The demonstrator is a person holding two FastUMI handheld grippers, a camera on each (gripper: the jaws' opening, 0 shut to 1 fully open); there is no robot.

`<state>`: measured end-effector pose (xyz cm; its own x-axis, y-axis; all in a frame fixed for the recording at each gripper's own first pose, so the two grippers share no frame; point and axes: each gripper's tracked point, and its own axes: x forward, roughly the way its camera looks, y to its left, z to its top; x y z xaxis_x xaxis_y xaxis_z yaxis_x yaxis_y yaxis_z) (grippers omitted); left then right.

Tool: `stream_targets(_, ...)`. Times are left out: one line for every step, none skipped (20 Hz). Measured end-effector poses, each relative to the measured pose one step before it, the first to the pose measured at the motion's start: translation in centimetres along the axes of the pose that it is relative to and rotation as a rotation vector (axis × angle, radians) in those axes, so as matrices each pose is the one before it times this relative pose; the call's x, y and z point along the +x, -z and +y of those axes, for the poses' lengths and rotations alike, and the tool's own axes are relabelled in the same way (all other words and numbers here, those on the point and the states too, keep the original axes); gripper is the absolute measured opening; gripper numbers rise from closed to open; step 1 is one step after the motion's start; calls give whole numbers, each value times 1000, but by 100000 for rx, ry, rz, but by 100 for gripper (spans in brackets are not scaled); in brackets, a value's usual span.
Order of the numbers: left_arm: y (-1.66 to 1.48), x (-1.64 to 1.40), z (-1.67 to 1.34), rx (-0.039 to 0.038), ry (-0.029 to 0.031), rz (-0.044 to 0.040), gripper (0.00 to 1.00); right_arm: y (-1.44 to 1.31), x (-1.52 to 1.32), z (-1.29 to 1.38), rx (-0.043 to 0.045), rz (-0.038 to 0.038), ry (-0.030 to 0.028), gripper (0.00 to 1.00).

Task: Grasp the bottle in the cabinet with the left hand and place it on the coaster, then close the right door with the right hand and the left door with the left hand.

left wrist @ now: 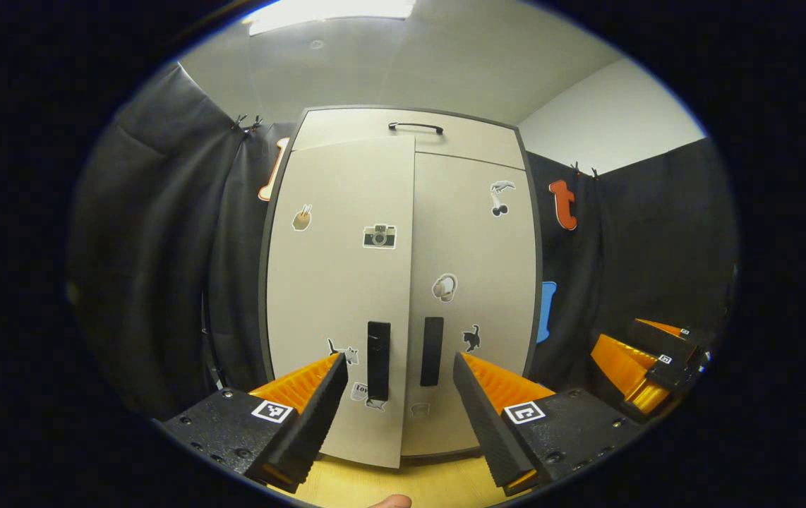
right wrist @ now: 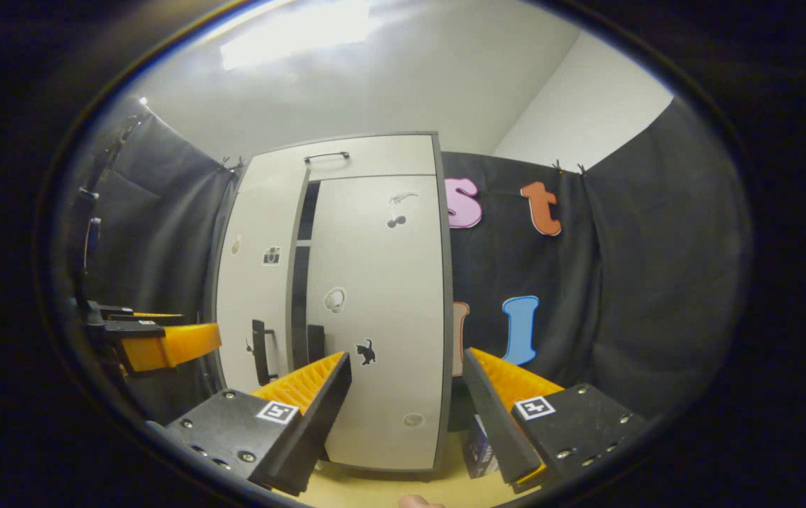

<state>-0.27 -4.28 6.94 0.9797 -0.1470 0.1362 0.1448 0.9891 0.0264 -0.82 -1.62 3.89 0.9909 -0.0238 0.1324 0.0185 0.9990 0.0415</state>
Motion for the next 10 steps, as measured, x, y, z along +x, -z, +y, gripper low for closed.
stream_targets(-43, -116, -143, 406, -59, -17, 88, -26, -127, -68, -89, -65, -196, 92)
stream_targets(-41, -87, -144, 332, 25, 191, 93, -94, -179, -64, -66, -74, -213, 95)
stream_targets(-32, -7, -85, 106, -39, 0, 93, 24, -42, 15, -79, -174, -193, 95)
stream_targets(-97, 67, -65, -99, -48, -107, 93, -100, -75, -77, -57, -161, -208, 95)
stream_targets(-52, 57, -109, -241, 155, -92, 93, -44, 34, 37, -75, -242, -219, 95)
stream_targets(-14, -95, -91, -292, 107, -234, 93, -24, -91, -94, -223, -113, -168, 95)
stream_targets(-17, -29, -68, -171, 141, 17, 93, -31, -52, -73, -267, 100, -90, 95)
stream_targets(-38, -33, -61, -14, 26, -81, 93, 95, -29, -34, -136, 167, -165, 95)
stream_targets(-20, 130, -37, -78, -1, 44, 93, 46, -19, -23, -36, 262, -146, 95)
stream_targets(15, 32, -41, -164, 81, -22, 93, 39, -55, -26, -64, 176, -77, 95)
